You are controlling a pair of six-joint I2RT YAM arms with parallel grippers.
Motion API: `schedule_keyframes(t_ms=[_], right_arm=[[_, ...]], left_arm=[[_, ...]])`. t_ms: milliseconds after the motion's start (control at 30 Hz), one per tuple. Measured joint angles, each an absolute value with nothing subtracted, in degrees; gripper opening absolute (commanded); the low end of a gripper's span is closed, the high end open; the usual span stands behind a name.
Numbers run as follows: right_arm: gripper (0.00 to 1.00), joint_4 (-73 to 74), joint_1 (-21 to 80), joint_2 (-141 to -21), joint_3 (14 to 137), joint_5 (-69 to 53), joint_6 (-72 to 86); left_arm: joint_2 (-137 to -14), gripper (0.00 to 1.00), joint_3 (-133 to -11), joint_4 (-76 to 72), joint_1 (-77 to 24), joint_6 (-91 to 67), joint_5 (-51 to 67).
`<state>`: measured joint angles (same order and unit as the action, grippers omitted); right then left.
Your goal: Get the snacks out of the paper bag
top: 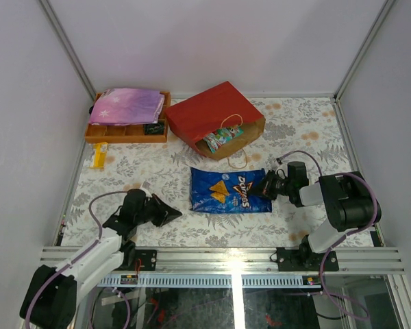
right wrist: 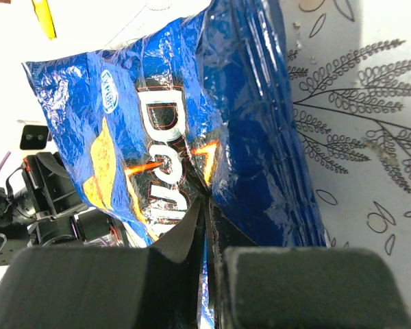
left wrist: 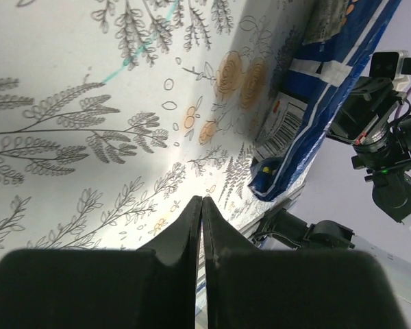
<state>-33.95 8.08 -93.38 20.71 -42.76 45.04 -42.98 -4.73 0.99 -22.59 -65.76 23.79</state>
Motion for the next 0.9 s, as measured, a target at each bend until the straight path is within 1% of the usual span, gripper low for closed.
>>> schedule_keyframes(t_ms=[33,67,167,200,233,267,300,333,367,400,433,467,500,667,700,833,900], right_arm=[[0.0,-33.98,7.94,-93.36,20.69,-42.65,45.12],[0.0,-34.02,7.84,-93.36,20.67,-42.63,45.21],[0.0,-34.13,7.75,-93.36,20.6,-42.61,45.5],[0.0,-34.15,7.75,-93.36,20.58,-42.61,45.54],[0.0,-34.17,7.75,-93.36,20.58,-42.61,45.56],[0.0,-34.2,7.75,-93.36,20.58,-42.61,45.6],[0.0,-34.22,7.75,-93.36,20.56,-42.59,45.65],[0.0,-34.22,7.75,-93.36,20.53,-42.61,45.69],[0.0,-34.24,7.75,-93.36,20.53,-42.59,45.69],[0.0,-34.24,7.75,-93.36,20.53,-42.61,45.71],[0.0,-34.24,7.75,-93.36,20.53,-42.61,45.74],[0.0,-34.24,7.75,-93.36,20.53,-42.59,45.74],[0.0,-34.26,7.75,-93.36,20.51,-42.61,45.74],[0.0,-34.41,7.73,-93.36,20.45,-42.59,45.74],[0.0,-34.46,7.73,-93.36,20.43,-42.59,45.76],[0.0,-34.48,7.73,-93.36,20.43,-42.61,45.74],[0.0,-34.48,7.73,-93.36,20.43,-42.61,45.74]], left_arm=[[-42.37,0.0,-4.51,1.5,-22.59,-65.78,23.46],[-41.78,0.07,-4.29,2.04,-22.59,-65.76,23.29],[-40.64,0.7,-3.84,2.59,-22.59,-65.49,23.16],[-40.34,0.83,-3.73,2.26,-22.59,-65.82,23.35],[-40.21,0.9,-3.68,1.87,-22.59,-65.71,23.73],[-40.16,0.92,-3.6,0.99,-22.59,-65.84,24.23],[-40.23,0.93,-3.55,-0.49,-22.59,-66.48,25.06],[-40.58,0.91,-3.53,-2.15,-22.59,-66.72,25.87],[-41.25,0.86,-3.53,-3.79,-22.59,-66.87,26.63],[-42.13,0.79,-3.53,-5.54,-22.59,-66.94,27.42],[-43.18,0.68,-3.53,-7.03,-22.63,-67.05,28.14],[-44.64,0.63,-3.53,-8.67,-22.76,-67.13,28.73],[-46.61,0.61,-3.53,-10.61,-23.03,-67.18,29.65],[-55.51,0.59,-2.92,-19.27,-25.28,-67.79,32.12],[-56.97,0.57,-2.63,-21.02,-25.87,-68.07,32.29],[-60.34,0.45,-2.33,-25.21,-27.05,-68.79,32.64],[-61.23,0.4,-2.35,-26.74,-27.33,-68.93,32.64]])
